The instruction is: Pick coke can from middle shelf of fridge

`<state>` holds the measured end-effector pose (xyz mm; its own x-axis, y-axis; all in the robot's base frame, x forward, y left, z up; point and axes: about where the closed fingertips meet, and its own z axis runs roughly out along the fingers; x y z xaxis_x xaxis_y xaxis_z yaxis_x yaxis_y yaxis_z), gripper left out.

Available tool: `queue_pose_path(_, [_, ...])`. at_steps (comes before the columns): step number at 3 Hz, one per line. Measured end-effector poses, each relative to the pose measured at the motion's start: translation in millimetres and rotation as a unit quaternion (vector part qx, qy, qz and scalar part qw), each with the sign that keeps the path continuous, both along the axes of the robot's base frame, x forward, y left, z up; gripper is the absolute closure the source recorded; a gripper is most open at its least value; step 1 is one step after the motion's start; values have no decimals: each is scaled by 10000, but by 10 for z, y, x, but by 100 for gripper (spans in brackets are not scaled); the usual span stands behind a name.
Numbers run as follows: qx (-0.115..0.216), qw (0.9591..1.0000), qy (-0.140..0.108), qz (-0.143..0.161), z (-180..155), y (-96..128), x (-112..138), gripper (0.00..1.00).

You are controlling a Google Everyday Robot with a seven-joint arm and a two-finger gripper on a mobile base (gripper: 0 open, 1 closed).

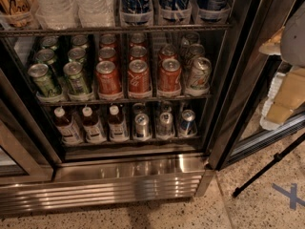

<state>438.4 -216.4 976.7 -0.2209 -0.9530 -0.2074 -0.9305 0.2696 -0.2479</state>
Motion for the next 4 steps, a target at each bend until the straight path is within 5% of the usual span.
queue_pose_path(2, [282, 9993, 55, 251, 30, 54, -14, 0])
queue_pose_path(3, [1035, 9906, 486, 746, -122, 358, -69, 0])
queue_pose_path(4, [1964, 9689, 922, 1185, -162, 893, -255, 0])
